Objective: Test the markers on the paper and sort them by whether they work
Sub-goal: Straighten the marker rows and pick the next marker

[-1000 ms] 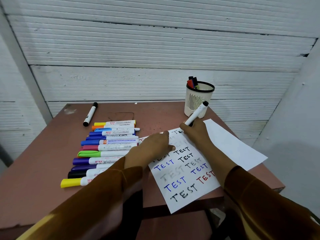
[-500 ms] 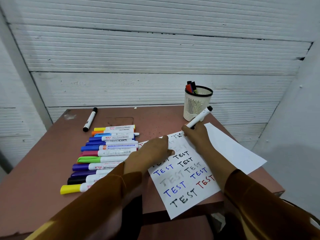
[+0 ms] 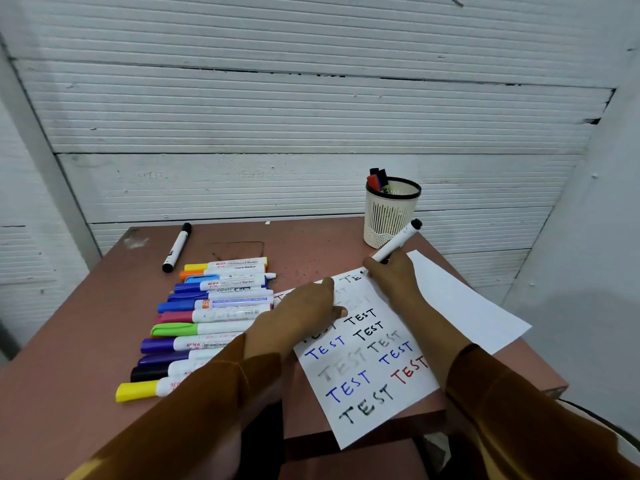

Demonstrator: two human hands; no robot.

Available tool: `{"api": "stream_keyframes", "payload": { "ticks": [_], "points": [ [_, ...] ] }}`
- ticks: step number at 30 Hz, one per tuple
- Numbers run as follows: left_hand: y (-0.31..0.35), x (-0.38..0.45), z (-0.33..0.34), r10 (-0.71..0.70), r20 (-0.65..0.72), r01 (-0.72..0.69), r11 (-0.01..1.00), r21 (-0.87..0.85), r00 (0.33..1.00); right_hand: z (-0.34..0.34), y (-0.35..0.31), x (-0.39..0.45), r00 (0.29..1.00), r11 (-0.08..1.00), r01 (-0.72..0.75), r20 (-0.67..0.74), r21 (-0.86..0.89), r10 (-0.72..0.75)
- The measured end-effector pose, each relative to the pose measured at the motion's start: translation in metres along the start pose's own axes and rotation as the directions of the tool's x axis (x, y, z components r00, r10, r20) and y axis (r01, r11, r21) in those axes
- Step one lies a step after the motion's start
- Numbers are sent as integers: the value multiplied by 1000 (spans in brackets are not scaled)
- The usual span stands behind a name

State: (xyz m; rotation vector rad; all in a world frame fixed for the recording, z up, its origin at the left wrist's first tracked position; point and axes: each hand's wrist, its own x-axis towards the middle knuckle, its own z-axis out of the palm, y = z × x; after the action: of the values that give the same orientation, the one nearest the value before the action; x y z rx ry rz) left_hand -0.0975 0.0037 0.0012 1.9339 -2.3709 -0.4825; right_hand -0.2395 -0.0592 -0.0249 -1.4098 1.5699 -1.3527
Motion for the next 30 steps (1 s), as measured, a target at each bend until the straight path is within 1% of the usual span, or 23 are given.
{"api": "stream_keyframes", "payload": {
  "ticks": [4,9,13,16,18,22,30],
  "points": [
    [0,0,0,2,-1,-2,1000,-3,1000,0,1,0,1000,999,12,0,-44,-12],
    [-1,0,0,1,-3,-1,1000,-5,1000,0,0,0,1000,998,16,19,-62,-15],
    [-1,0,0,-3,5,3,1000,-8,1000,1,-3,-2,999,997,32,0,-74,-32],
    [0,0,0,-6,6,6,1000,-14,1000,0,-3,-3,999,996,37,11,-76,-36],
    [0,0,0,-7,7,7,1000,-13,1000,-1,-1,-2,1000,998,30,1,-53,-30],
    [0,-1,-1,-5,6,5,1000,-8,1000,-3,1,1,997,999,8,-79,39,-5],
    [0,0,0,-2,5,2,1000,-2,1000,0,1,1,999,1000,10,-37,-10,-10]
  ]
}}
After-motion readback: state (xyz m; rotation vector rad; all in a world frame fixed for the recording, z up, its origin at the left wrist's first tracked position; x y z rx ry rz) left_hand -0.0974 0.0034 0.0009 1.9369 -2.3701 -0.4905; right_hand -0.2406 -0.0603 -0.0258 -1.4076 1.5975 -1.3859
